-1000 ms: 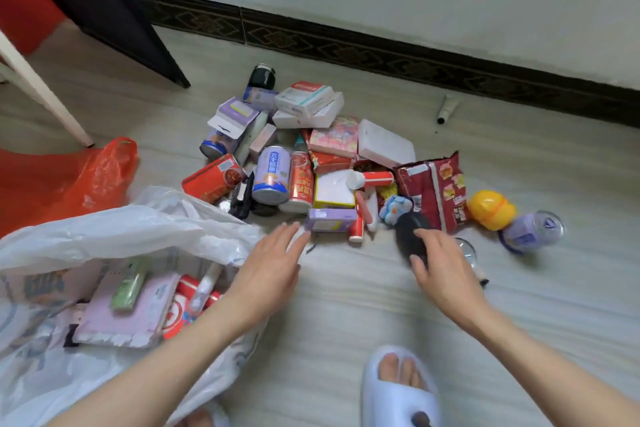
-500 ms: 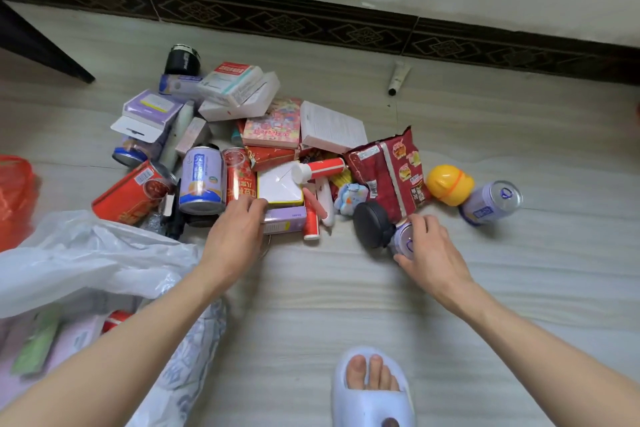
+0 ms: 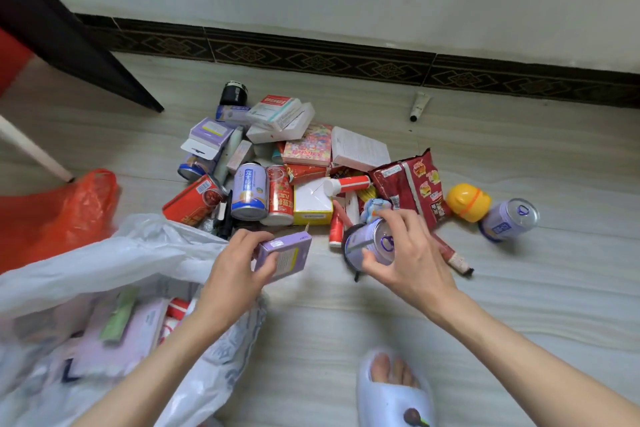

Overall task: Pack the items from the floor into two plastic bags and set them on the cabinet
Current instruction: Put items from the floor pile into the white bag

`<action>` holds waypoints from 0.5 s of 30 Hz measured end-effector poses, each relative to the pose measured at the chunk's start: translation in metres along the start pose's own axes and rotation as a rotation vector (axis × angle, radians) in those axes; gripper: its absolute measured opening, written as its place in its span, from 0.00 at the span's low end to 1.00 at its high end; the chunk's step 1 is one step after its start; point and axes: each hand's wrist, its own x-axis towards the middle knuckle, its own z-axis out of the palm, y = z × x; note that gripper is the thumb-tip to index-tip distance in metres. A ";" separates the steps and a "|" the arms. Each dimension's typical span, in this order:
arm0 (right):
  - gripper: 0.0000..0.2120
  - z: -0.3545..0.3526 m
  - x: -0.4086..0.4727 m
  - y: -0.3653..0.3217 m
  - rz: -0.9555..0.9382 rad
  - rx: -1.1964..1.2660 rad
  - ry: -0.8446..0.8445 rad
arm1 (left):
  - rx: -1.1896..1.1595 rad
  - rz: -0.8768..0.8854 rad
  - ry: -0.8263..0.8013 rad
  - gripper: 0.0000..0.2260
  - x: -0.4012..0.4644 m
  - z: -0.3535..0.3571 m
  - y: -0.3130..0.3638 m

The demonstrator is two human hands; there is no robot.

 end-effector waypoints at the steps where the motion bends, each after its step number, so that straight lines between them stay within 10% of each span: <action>1: 0.26 0.005 0.002 -0.017 -0.046 0.033 -0.011 | -0.009 -0.019 0.049 0.10 -0.010 -0.012 -0.005; 15: 0.30 0.113 0.013 -0.168 -0.417 0.034 -0.587 | 0.065 -0.425 0.342 0.10 -0.127 -0.120 -0.120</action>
